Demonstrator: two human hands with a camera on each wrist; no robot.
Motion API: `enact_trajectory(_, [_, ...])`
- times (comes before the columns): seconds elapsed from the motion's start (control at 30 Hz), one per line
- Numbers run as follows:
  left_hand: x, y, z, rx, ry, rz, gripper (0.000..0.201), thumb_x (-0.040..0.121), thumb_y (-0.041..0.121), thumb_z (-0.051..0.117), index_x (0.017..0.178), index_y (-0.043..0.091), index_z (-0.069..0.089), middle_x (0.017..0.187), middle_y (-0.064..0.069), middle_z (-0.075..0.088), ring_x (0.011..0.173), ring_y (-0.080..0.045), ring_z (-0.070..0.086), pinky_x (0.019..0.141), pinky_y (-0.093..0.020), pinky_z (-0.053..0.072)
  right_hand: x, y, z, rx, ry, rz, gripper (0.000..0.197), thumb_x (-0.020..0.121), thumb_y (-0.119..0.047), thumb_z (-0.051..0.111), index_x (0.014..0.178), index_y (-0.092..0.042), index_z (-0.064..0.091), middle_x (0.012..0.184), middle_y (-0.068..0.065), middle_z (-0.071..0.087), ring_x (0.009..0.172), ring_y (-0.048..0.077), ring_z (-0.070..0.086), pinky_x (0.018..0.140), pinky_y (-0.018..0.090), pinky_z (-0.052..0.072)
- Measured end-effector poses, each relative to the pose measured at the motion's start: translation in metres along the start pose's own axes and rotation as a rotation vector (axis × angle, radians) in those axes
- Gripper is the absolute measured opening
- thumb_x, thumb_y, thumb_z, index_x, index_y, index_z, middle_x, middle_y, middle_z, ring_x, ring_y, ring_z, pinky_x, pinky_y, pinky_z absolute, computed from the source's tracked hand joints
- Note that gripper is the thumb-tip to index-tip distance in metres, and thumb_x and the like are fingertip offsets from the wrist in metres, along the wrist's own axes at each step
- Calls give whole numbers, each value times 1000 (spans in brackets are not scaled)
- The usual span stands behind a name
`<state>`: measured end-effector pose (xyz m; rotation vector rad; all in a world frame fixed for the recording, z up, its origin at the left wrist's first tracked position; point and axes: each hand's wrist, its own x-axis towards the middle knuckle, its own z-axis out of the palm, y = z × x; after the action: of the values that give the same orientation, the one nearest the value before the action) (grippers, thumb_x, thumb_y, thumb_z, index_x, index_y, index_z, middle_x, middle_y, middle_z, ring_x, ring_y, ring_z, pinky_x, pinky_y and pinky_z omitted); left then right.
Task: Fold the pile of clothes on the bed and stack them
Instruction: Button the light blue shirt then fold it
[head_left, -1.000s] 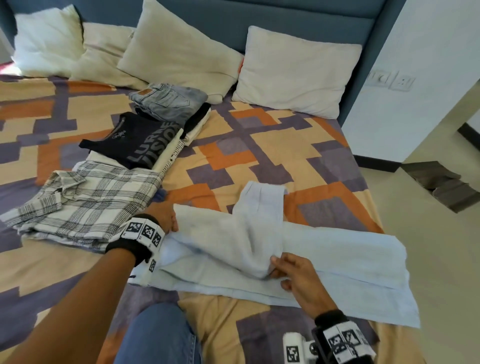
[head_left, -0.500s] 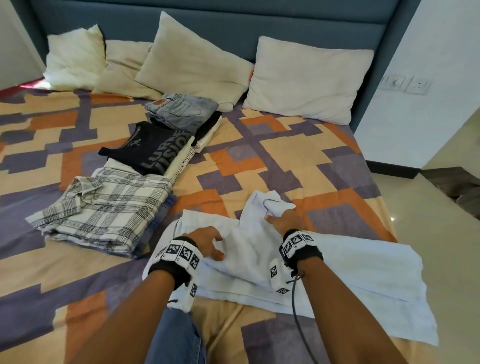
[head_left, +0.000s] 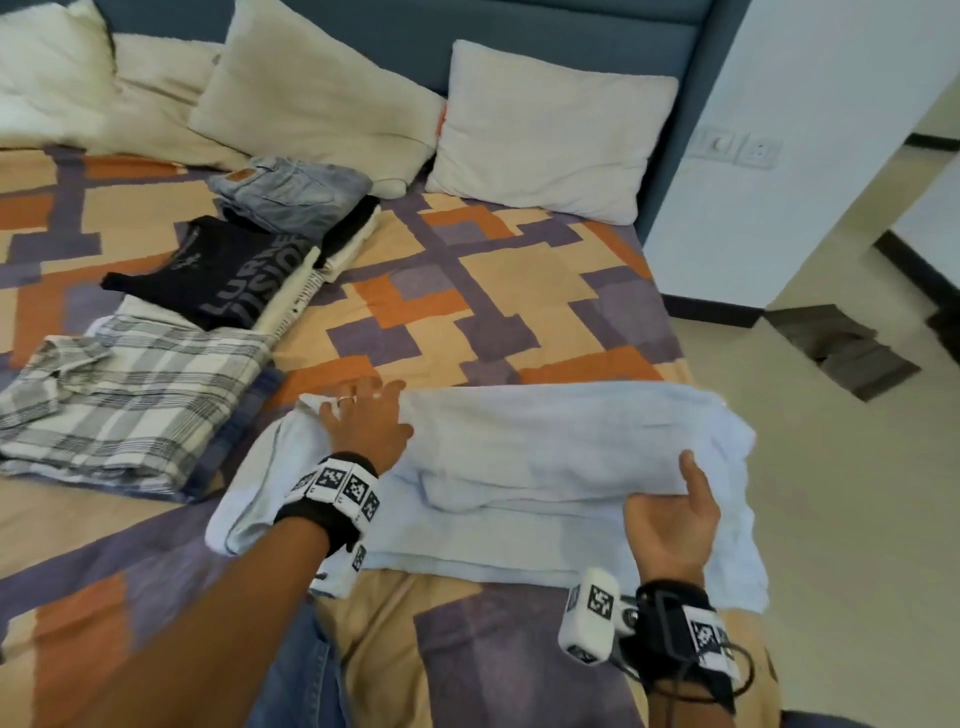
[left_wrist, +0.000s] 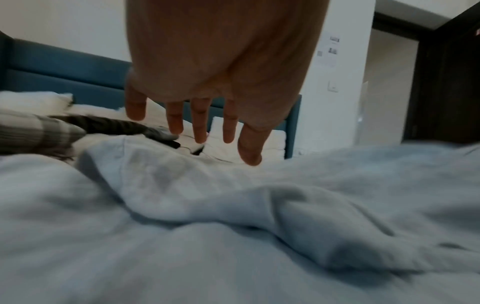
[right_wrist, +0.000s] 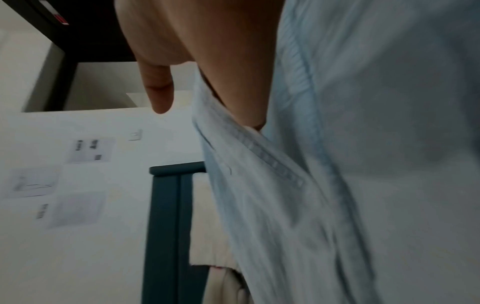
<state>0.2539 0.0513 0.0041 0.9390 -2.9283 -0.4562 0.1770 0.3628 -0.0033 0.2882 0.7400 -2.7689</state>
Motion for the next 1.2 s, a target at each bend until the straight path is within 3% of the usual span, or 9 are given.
enact_trajectory(0.17, [-43, 40, 39, 105, -55, 252, 57, 93, 47, 53, 146, 37, 35, 161, 2, 12, 147, -26, 11, 116, -50, 13, 2, -13, -47, -99, 206, 99, 107, 41, -26, 99, 138, -21, 54, 134, 4, 62, 117, 24, 63, 89, 41, 55])
enact_trajectory(0.37, [-69, 43, 73, 250, -270, 304, 76, 95, 51, 49, 152, 46, 0, 159, 5, -24, 149, -29, -10, 115, -60, 9, 22, -29, -39, -300, 325, -32, 50, 93, -38, 60, 136, -14, 51, 136, 11, 56, 126, 35, 52, 88, 53, 53])
enact_trajectory(0.6, [-72, 49, 76, 251, -317, 253, 86, 95, 47, 50, 144, 52, -20, 154, 4, -36, 147, -35, -15, 110, -67, 15, 37, -52, -28, -632, 263, -174, 29, 100, -38, 50, 125, -29, 60, 127, 3, 63, 112, 22, 61, 92, 47, 52])
enact_trajectory(0.67, [-73, 48, 76, 279, -342, 283, 80, 97, 47, 47, 145, 54, -17, 155, 5, -35, 147, -34, -17, 111, -68, 12, 60, -49, -72, -509, 364, -16, 36, 75, -57, 54, 104, -37, 62, 130, 23, 56, 118, 41, 56, 99, 56, 47])
enact_trajectory(0.73, [-73, 45, 72, 271, -362, 310, 80, 95, 50, 48, 146, 54, -13, 155, 7, -33, 147, -31, -21, 111, -69, 4, 72, -43, -100, -499, 473, 53, 48, 57, -58, 55, 93, -26, 57, 129, 34, 51, 121, 49, 51, 104, 58, 42])
enact_trajectory(0.83, [-67, 33, 55, 120, -322, 281, 74, 89, 62, 51, 148, 53, 8, 159, 14, -20, 147, -22, -21, 112, -66, -3, 40, -27, -51, -634, 435, -44, 33, 96, -36, 56, 118, -12, 55, 122, 15, 58, 114, 34, 57, 97, 48, 51])
enact_trajectory(1.0, [-31, -6, 21, -315, -42, 29, 55, 79, 67, 47, 126, 39, 58, 147, 6, 45, 140, -28, 32, 112, -54, 21, 3, 58, -10, -407, 282, 282, 31, 96, -20, 61, 126, -13, 59, 118, 8, 67, 98, 24, 65, 69, 33, 56])
enact_trajectory(1.1, [4, -46, -1, -254, 4, -85, 50, 85, 40, 57, 133, 23, 55, 140, -7, 51, 131, -38, 42, 106, -53, 36, -28, 112, 13, -557, 104, 429, 19, 93, -11, 64, 112, -8, 62, 94, 6, 68, 70, 14, 64, 59, 26, 50])
enact_trajectory(1.2, [34, -76, -16, -195, -41, -52, 60, 89, 15, 63, 145, 11, 41, 147, -18, 42, 132, -38, 42, 108, -45, 38, -40, 151, 19, -730, 20, 382, 32, 86, -6, 73, 115, 1, 59, 95, 10, 71, 69, 18, 67, 46, 23, 40])
